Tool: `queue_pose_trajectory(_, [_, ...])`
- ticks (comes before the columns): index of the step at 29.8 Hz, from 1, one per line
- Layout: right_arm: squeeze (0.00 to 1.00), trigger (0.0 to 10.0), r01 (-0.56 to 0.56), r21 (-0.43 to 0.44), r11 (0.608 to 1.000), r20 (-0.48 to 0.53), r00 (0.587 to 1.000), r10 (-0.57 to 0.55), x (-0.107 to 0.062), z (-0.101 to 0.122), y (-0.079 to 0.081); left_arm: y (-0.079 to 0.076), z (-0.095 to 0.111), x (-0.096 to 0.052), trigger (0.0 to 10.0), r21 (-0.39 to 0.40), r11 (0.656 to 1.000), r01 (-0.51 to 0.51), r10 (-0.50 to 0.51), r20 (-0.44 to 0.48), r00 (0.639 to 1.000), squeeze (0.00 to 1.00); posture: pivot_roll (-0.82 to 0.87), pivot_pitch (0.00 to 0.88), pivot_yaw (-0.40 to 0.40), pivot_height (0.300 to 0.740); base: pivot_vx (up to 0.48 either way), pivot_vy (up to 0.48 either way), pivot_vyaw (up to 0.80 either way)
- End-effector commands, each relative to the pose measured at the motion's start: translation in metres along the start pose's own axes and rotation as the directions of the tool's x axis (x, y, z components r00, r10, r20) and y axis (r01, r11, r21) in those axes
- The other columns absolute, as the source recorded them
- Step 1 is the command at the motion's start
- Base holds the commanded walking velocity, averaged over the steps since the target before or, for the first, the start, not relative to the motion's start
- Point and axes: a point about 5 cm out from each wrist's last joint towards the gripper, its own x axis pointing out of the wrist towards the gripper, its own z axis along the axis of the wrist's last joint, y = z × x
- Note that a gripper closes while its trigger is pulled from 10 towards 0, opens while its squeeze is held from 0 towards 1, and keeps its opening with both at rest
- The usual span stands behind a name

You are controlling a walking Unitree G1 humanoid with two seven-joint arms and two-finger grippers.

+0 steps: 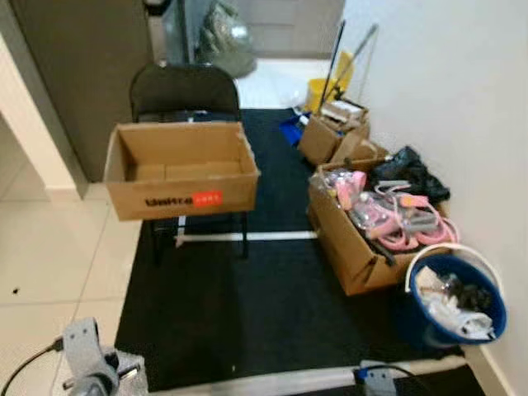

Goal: Picking trash to rubbish bin

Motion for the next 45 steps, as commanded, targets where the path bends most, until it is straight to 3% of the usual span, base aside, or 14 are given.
queue_pose_trajectory(1, [0.0, 10.0, 0.01, -0.001, 1.0, 0.001, 1.0, -0.01, -0.001, 0.0, -0.004, -0.003, 0.013, 0.003, 10.0, -0.012, 1.0, 0.013, -0.013, 0.056, 0.998, 0.0, 0.0, 0.068, 0.008, 0.74, 0.334, 0.0, 0.0])
queue_pose_trajectory(7, [0.0, 10.0, 0.004, 0.001, 1.0, 0.009, 1.0, -0.004, 0.0, 0.002, -0.003, -0.01, 0.05, 0.008, 10.0, -0.021, 0.998, 0.054, -0.049, 0.19, 0.981, 0.0, 0.02, 0.076, 0.003, 0.74, 0.333, 0.0, 0.0])
queue_pose_trajectory(9, [0.0, 10.0, 0.0, -0.005, 1.0, 0.024, 1.0, 0.0, 0.0, 0.005, -0.002, -0.016, 0.073, 0.009, 10.0, 0.001, 0.996, 0.085, -0.082, 0.27, 0.959, 0.0, 0.02, 0.076, 0.003, 0.74, 0.33, 0.0, -0.27])
queue_pose_trajectory(11, [0.0, 10.0, -0.006, 0.018, 1.0, 0.062, 0.998, 0.005, 0.001, 0.016, -0.001, -0.025, 0.1, 0.009, 10.0, 0.036, 0.992, 0.124, -0.129, 0.356, 0.926, 0.0, 0.03, 0.079, 0.006, 0.74, 0.332, 0.0, -0.8])
queue_pose_trajectory(12, [0.0, 10.0, -0.016, 0.045, 0.999, 0.112, 0.994, 0.01, 0.002, 0.03, -0.002, -0.034, 0.122, 0.008, 10.0, 0.066, 0.985, 0.161, -0.174, 0.425, 0.889, 0.0, 0.03, 0.079, 0.006, 0.74, 0.33, 0.0, -0.8])
queue_pose_trajectory(13, [0.0, 10.0, -0.016, 0.045, 0.999, 0.112, 0.994, 0.01, 0.002, 0.03, -0.002, -0.034, 0.122, 0.008, 10.0, 0.066, 0.985, 0.161, -0.174, 0.425, 0.889, 0.0, 0.03, 0.079, 0.006, 0.74, 0.33, 0.0, -0.8])
queue_pose_trajectory(15, [0.0, 10.0, -0.025, 0.063, 0.998, 0.178, 0.984, 0.013, 0.002, 0.048, -0.003, -0.045, 0.143, 0.005, 10.0, 0.114, 0.974, 0.196, -0.227, 0.489, 0.842, 0.0, 0.03, 0.079, 0.006, 0.74, 0.33, 0.0, -0.8])
queue_pose_trajectory(20, [0.0, 10.0, -0.06, 0.049, 0.997, 0.319, 0.947, 0.041, 0.0, 0.096, 0.0, -0.083, 0.192, -0.01, 10.0, 0.235, 0.93, 0.281, -0.366, 0.628, 0.686, 0.0, 0.03, 0.085, 0.012, 0.74, 0.334, 0.0, -0.48])
queue_pose_trajectory(22, [0.0, 10.0, -0.063, 0.041, 0.997, 0.324, 0.945, 0.046, 0.0, 0.099, 0.002, -0.087, 0.195, -0.011, 10.0, 0.25, 0.924, 0.289, -0.382, 0.636, 0.671, 0.0, 0.03, 0.085, 0.012, 0.74, 0.33, 0.0, 0.0])
queue_pose_trajectory(24, [0.0, 10.0, -0.071, 0.017, 0.997, 0.319, 0.946, 0.061, 0.001, 0.099, 0.007, -0.102, 0.205, -0.018, 10.0, 0.289, 0.9, 0.327, -0.434, 0.662, 0.611, 0.0, 0.03, 0.088, 0.004, 0.74, 0.336, 0.0, 0.0])
queue_pose_trajectory(32, [0.0, 10.0, -0.081, 0.008, 0.997, 0.288, 0.955, 0.076, 0.002, 0.086, 0.011, -0.123, 0.22, -0.037, 10.0, 0.388, 0.861, 0.329, -0.507, 0.7, 0.503, 0.0, 0.04, 0.1, 0.0, 0.74, 0.334, 0.0, 0.0])
queue_pose_trajectory(35, [0.0, 10.0, -0.077, 0.01, 0.997, 0.276, 0.958, 0.072, 0.002, 0.082, 0.009, -0.123, 0.226, -0.041, 10.0, 0.404, 0.863, 0.304, -0.505, 0.711, 0.49, 0.0, 0.04, 0.1, 0.0, 0.74, 0.334, 0.0, 0.0])
queue_pose_trajectory(38, [0.0, 10.0, -0.073, 0.006, 0.997, 0.262, 0.963, 0.069, 0.003, 0.077, 0.008, -0.12, 0.23, -0.041, 10.0, 0.397, 0.878, 0.266, -0.478, 0.717, 0.507, 0.0, 0.04, 0.1, 0.0, 0.74, 0.33, 0.0, 0.0])
queue_pose_trajectory(45, [0.0, 10.0, -0.069, -0.01, 0.998, 0.239, 0.969, 0.07, 0.003, 0.07, 0.01, -0.104, 0.206, -0.021, 10.0, 0.212, 0.944, 0.252, -0.328, 0.673, 0.662, 0.0, 0.04, 0.105, 0.004, 0.74, 0.287, 0.0, 0.0])
